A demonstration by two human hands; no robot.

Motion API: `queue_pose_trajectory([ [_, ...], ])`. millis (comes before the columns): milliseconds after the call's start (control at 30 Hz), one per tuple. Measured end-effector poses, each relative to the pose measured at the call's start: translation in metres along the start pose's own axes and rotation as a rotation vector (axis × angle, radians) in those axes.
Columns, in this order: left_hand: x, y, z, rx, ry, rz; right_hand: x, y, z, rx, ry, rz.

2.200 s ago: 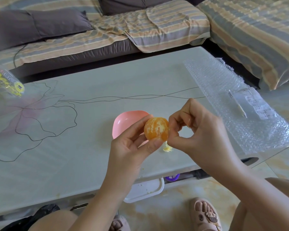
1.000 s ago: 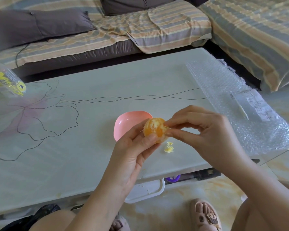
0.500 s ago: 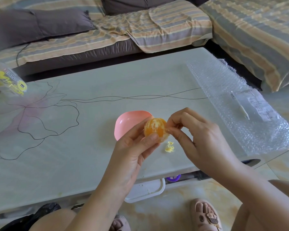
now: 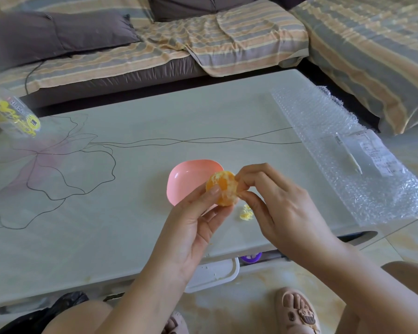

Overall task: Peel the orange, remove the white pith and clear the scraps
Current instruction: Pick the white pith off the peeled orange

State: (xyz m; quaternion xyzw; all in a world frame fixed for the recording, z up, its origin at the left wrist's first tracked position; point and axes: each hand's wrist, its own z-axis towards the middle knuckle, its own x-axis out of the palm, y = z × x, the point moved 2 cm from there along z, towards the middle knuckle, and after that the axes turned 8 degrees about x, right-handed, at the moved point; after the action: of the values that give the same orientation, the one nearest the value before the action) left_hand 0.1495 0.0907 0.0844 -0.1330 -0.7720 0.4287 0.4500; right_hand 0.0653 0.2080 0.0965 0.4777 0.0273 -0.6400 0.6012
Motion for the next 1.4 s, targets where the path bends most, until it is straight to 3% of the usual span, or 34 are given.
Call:
queue_pose_trajectory([
  [267, -0.003, -0.005, 0.003, -0.007, -0.025, -0.030, -0.009, -0.010, 0.003, 0.172, -0.047, 0.113],
  [467, -0.008, -0.007, 0.005, 0.013, 0.020, -0.020, 0.019, -0.043, 0.004, 0.433, 0.304, -0.120],
  [567, -0.010, -0.005, 0.006, 0.020, 0.031, -0.010, 0.034, -0.050, 0.000, 0.484, 0.364, -0.130],
  [900, -0.021, 0.000, 0.013, 0.038, 0.023, 0.029, 0.043, -0.055, 0.001, 0.540, 0.372, -0.164],
  [1200, -0.024, 0.003, 0.018, 0.108, 0.026, 0.115, 0.027, -0.048, 0.007, 0.543, 0.252, 0.027],
  [1400, -0.023, 0.001, 0.015, 0.208, 0.086, 0.314, 0.006, -0.035, 0.010, 0.403, 0.119, 0.116],
])
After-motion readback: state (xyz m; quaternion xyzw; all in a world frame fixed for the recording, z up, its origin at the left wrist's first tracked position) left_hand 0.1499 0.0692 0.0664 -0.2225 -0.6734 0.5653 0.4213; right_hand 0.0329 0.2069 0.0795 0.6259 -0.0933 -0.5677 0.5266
